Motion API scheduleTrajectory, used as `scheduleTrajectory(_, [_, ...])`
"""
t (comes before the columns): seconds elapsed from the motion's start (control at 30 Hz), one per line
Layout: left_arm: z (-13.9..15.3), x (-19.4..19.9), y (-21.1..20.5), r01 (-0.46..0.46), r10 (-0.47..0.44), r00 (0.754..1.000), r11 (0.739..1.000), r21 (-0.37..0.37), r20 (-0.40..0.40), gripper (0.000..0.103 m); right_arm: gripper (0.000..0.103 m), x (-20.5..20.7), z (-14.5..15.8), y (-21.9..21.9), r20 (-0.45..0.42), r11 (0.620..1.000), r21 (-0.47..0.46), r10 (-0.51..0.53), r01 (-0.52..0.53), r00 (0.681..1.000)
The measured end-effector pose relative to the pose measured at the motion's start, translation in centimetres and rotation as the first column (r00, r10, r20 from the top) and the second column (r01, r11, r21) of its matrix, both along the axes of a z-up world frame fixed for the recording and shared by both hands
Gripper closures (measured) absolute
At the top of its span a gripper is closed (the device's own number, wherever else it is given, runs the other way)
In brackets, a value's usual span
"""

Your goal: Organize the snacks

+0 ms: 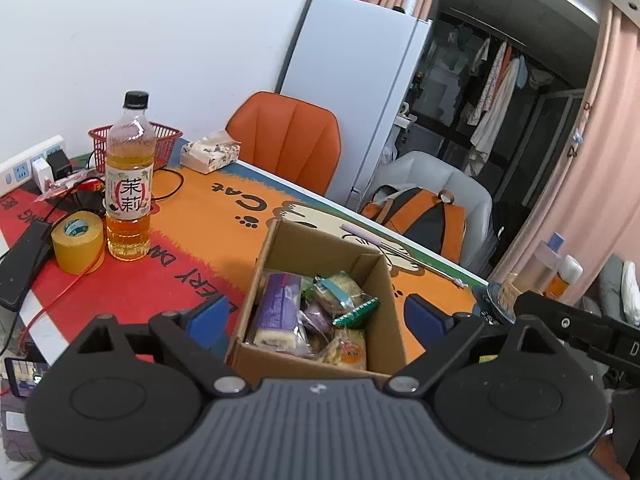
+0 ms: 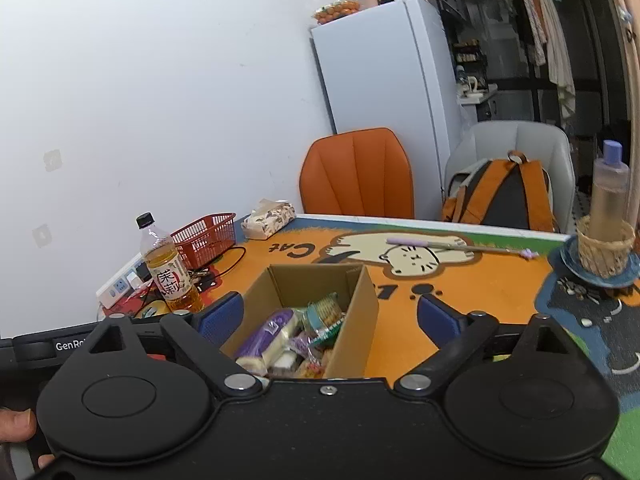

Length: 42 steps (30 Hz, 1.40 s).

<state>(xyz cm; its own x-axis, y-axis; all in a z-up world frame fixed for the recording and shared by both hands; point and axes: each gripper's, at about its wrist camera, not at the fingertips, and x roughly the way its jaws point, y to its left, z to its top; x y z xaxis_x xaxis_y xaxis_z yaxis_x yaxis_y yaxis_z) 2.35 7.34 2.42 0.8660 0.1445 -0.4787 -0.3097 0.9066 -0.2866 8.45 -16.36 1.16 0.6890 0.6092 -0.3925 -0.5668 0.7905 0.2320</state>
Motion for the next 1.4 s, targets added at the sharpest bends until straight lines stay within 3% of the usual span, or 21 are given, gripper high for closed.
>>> scheduleTrajectory(0.1, [0.3,0.0,-0.9,0.014,-0.013,1.0,1.0,0.016,-0.008,0.008,0.0,-0.6,0.3,-0.8,0.021,1.0,-0.006,-0.003,0.004,1.0])
scheduleTrajectory(0.47, [1.7,-0.9,-3.6,0.087,-0.087,0.996,0.994,0.059,-0.001,0.004,0.0,-2.3,1.3,-3.7,0.042,0.999,-0.016,-0.032,0.032,0.999])
scheduleTrajectory(0.73, [2.1,-2.2,-4.7,0.125,-0.122,0.992,0.988,0.092,-0.032,0.003,0.0,-3.2,1.2,-4.7,0.001,0.997,-0.05,-0.055,0.055,0.998])
scheduleTrajectory(1.4, [0.8,-4.8,-4.2,0.118,-0.107,0.99,0.985,0.126,-0.091,0.001,0.0,-6.2,0.4,-4.9,0.006,0.989,-0.14,-0.051,0.051,0.999])
